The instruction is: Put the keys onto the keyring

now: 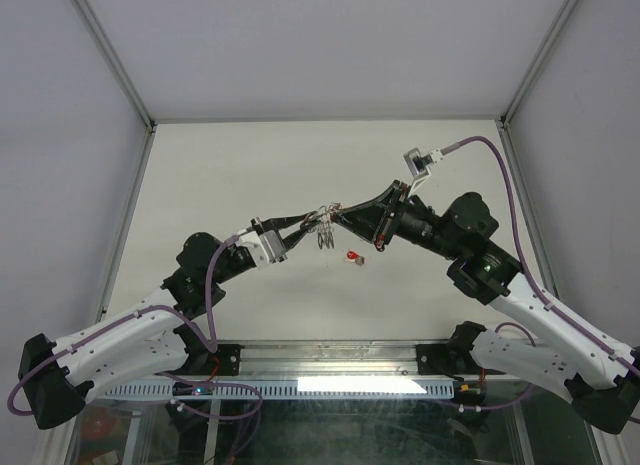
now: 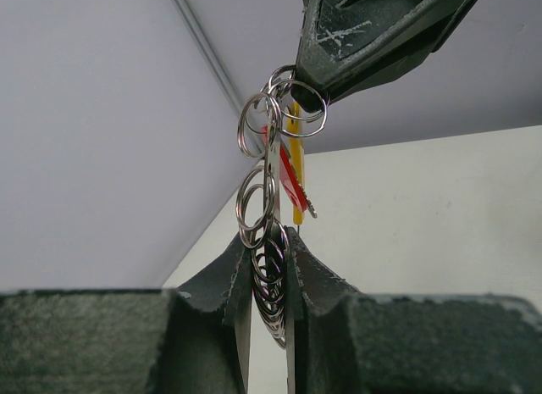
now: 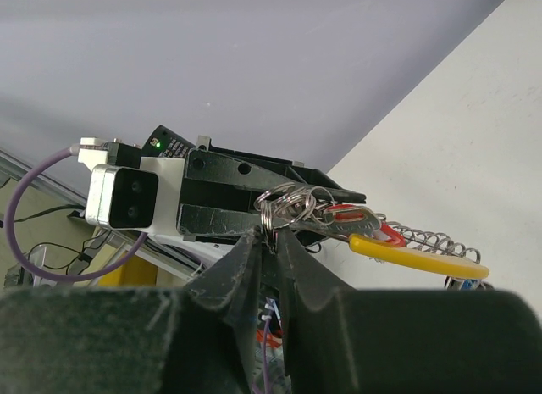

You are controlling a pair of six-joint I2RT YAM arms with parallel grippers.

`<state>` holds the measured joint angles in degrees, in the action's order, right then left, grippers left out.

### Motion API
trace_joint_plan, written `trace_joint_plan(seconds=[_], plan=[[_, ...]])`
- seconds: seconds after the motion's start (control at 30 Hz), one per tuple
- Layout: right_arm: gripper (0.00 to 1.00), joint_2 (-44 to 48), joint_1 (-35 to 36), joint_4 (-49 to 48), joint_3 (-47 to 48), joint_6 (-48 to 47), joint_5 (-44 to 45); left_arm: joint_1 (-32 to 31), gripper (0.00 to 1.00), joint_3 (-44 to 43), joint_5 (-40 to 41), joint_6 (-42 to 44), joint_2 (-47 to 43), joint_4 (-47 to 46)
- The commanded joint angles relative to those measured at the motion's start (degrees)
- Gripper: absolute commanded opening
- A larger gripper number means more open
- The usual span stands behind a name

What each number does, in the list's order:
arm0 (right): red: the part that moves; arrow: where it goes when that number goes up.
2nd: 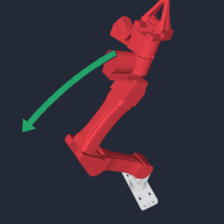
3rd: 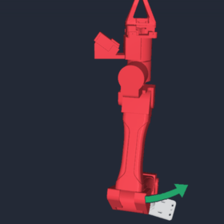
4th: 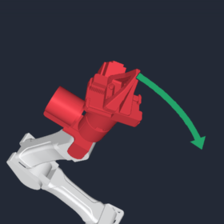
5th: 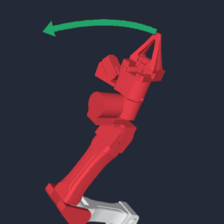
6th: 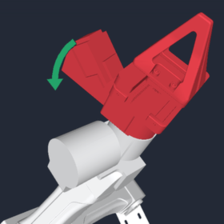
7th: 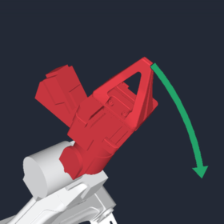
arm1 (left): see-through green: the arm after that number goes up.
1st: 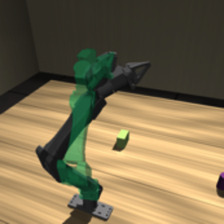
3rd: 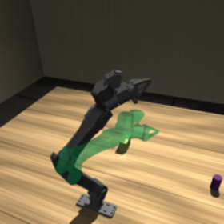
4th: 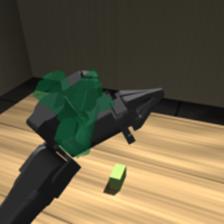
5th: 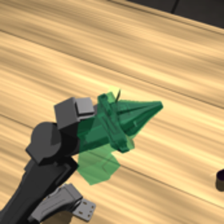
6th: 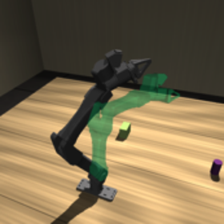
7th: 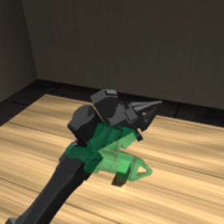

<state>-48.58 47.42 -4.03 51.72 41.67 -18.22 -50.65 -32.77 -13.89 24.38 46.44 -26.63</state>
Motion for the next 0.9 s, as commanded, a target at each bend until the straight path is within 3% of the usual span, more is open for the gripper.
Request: trace_joint_plan(seconds=[0.0,0.3,0.6,0.87], plan=[[0.13,0.4,0.4,-4.2,0.4,-1.0,0.9,-0.3,0.0,-0.9,-1.4,-1.5,-0.4,-4.5],[0.0,0.7,0.4,-1.9,1.9,-9.2,-0.6,-0.3,0.0,-0.9,-0.8,-3.1,1.3,-3.6],[0.0,-0.2,0.4,12.6,8.5,-29.9,-0.1,-0.3,0.0,-2.8,0.5,-5.1,4.1,-0.4],[0.0,-0.1,0.4,15.3,10.4,-37.8,-0.5,-0.3,0.01,-3.1,0.4,-8.0,5.6,-0.7]])
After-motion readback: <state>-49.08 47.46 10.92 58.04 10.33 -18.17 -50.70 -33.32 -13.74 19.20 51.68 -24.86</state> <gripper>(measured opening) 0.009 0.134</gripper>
